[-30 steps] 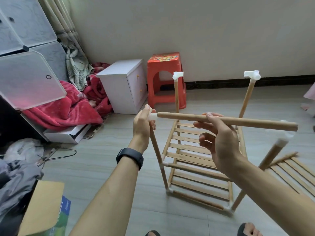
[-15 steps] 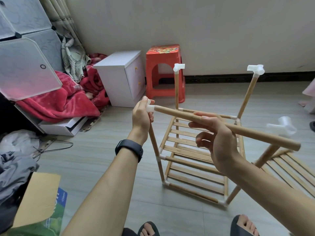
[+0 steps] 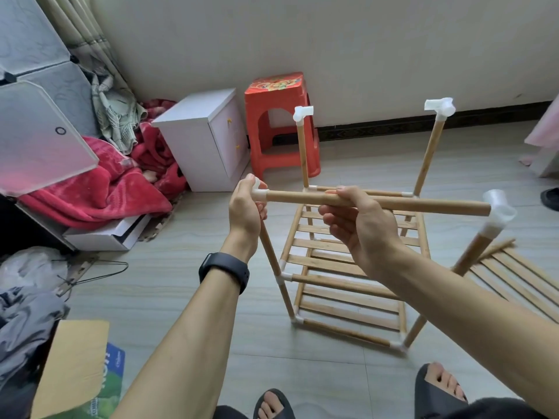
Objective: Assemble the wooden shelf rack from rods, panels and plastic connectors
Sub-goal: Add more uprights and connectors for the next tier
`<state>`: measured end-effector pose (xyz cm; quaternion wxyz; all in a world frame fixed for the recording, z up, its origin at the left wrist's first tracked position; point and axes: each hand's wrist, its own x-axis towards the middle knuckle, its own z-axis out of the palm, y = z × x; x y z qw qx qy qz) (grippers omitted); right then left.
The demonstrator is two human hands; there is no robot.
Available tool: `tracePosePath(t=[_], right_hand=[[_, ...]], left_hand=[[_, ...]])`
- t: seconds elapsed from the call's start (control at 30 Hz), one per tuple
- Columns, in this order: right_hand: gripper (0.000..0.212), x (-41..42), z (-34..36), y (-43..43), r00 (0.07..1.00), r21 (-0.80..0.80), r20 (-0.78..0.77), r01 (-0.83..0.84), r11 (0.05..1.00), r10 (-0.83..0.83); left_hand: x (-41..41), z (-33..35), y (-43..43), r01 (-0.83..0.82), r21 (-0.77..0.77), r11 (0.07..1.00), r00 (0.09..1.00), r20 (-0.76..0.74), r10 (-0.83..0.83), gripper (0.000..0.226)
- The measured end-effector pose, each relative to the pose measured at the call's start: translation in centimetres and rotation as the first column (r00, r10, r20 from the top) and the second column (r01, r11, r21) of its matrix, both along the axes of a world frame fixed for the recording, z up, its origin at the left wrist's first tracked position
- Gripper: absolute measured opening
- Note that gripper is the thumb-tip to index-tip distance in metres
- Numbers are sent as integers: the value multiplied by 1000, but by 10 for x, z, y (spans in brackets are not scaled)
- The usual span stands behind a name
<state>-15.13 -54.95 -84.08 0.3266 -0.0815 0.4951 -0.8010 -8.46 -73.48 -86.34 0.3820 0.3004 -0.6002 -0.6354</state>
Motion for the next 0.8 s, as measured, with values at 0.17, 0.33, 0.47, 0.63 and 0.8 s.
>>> tracePosePath(t=[0.17, 0.33, 0.47, 0.63, 0.8], right_hand=[[24, 4, 1, -12, 1000, -37, 14, 7, 999, -7], [30, 0, 6, 0, 992, 0, 39, -121, 993, 121], [35, -13, 4, 34, 953, 206, -121, -251, 946, 279], [18, -33, 15, 94, 735, 241, -677, 177, 954, 35], [15, -63, 17, 143, 412, -4, -825, 681, 732, -387]], left_hand=[[5, -1, -3, -18, -23, 1000, 1000, 17, 18, 32], [2, 5, 4, -162, -125, 979, 977, 116, 177, 34], [-5, 15, 25, -310, -586, 749, 844, 193, 500, 23], [-37, 35, 91, 107, -866, 488, 893, 300, 336, 29], [-82, 47, 152, 475, -854, 211, 864, 498, 70, 42]])
